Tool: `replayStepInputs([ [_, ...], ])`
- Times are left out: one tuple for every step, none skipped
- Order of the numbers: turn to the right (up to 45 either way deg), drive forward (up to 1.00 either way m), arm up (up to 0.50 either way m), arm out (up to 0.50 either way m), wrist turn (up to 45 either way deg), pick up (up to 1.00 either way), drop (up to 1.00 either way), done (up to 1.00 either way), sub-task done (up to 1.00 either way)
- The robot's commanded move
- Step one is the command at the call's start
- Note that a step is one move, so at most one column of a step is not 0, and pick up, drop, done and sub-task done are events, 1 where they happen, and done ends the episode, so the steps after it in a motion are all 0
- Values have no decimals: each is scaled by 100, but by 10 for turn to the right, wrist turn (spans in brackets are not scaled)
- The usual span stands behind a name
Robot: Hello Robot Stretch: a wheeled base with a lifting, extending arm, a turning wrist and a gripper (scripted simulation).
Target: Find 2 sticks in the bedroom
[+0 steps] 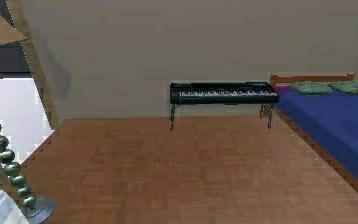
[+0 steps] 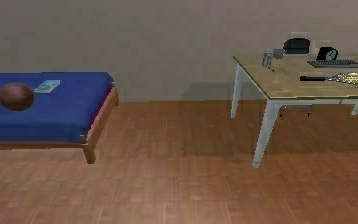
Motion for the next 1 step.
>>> replayStepInputs([
  [-30,0,0,0,0,0,0,0,0],
])
